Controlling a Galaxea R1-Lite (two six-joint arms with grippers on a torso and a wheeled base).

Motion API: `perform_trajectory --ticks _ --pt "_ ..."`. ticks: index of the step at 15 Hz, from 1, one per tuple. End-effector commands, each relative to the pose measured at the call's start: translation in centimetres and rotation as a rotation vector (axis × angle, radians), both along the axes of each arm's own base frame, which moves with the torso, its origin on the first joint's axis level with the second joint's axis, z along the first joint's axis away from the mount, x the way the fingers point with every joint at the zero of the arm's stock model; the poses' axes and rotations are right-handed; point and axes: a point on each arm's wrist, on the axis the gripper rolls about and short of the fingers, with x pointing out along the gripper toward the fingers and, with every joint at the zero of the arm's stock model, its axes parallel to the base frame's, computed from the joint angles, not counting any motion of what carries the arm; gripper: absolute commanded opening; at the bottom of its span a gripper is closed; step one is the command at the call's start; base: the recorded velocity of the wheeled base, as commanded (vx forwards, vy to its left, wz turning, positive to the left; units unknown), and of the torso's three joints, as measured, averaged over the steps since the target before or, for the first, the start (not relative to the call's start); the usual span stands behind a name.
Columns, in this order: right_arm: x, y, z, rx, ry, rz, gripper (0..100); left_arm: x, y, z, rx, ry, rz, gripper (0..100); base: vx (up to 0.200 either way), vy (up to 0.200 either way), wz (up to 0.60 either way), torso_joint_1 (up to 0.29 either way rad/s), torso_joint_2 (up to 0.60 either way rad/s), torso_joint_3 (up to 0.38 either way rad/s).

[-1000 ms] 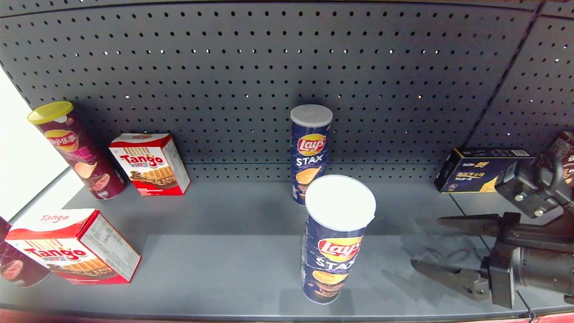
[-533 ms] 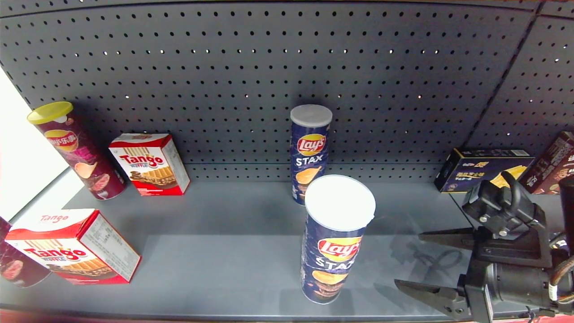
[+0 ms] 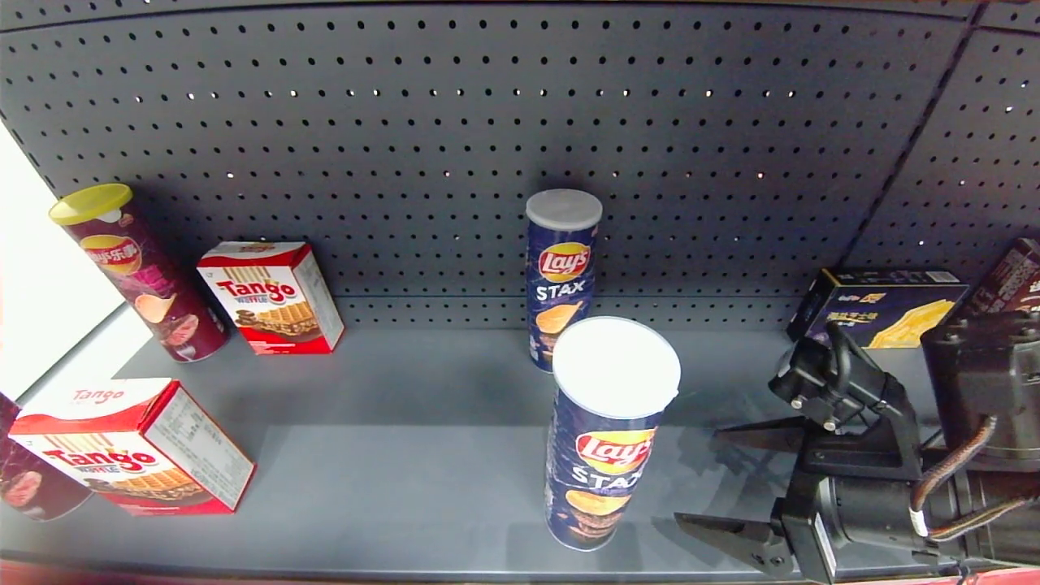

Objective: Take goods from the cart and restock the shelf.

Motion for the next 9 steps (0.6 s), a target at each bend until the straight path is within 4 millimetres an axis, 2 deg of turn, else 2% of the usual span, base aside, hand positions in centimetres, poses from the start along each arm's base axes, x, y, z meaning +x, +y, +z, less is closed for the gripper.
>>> perform_trajectory --ticks 1,5,9 --pt "0.6 0.6 -0.4 -0.014 0.015 0.008 100 0.0 0.0 0.0 0.000 0.001 0.000 100 0.000 0.000 0.00 0.000 0.00 0.000" --pt "2.3 2.2 0.0 -0.011 0.009 0.016 100 0.0 0.0 0.0 0.000 0.001 0.000 100 0.000 0.000 0.00 0.000 0.00 0.000" --pt "2.8 2.6 -0.1 -0.005 0.002 0.018 100 0.0 0.0 0.0 0.000 0.001 0.000 100 0.000 0.000 0.00 0.000 0.00 0.000"
